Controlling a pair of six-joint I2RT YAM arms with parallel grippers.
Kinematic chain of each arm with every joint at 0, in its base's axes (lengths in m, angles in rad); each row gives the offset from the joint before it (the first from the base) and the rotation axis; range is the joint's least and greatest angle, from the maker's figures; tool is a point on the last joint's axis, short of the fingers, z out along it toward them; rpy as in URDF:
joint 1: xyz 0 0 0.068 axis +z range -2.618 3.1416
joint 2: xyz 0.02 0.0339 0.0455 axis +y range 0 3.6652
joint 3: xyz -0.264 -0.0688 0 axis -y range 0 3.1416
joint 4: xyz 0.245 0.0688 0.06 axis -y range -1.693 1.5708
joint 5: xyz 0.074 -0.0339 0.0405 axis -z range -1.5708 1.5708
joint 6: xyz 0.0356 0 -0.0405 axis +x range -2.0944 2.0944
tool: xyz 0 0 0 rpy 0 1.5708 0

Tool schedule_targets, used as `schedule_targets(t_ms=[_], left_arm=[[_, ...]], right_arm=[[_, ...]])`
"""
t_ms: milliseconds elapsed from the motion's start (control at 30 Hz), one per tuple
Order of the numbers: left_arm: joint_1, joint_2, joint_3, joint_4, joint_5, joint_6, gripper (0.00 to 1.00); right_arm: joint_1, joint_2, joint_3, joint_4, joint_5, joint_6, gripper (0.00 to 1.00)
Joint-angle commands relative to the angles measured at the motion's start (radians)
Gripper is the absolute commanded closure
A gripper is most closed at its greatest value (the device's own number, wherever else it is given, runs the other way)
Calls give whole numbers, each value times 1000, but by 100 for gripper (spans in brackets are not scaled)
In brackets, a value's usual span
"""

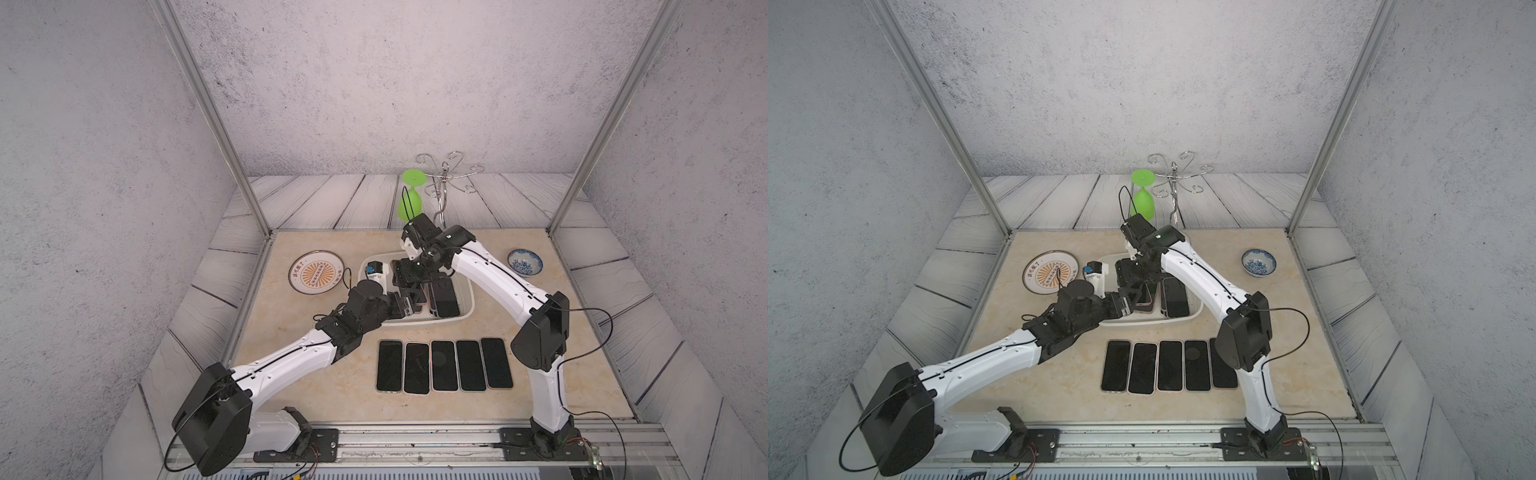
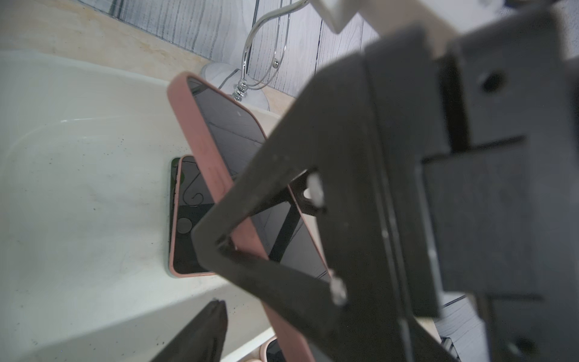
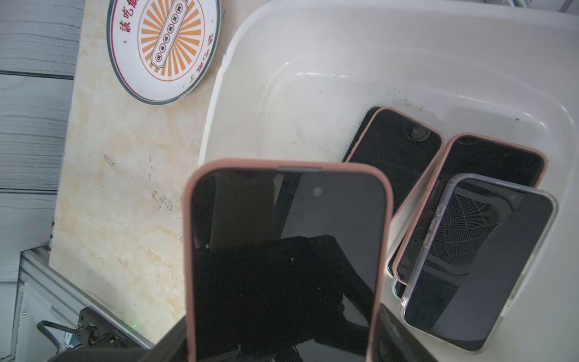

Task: Take the phone out of the storage box
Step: Pick up the phone from the storage box, then place the phone at the center of the board.

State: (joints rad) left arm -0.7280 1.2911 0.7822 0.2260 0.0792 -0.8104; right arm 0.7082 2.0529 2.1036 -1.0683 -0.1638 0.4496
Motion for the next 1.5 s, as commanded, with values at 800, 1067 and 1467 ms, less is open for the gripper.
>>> schedule_targets(t_ms=[800,1067,1467], left_arm=[[97,-742,-306,-567,215,31,100],[40,-1151,-440,-914,106,-137,100],[0,-853,-431,-899,6,-84,100]], right_arm=[[-94,-130,31,44,-139,-58,13],[-97,-170,-43,67,-217,-75,13],[-97,-229,-142,60,-222,-148,13]])
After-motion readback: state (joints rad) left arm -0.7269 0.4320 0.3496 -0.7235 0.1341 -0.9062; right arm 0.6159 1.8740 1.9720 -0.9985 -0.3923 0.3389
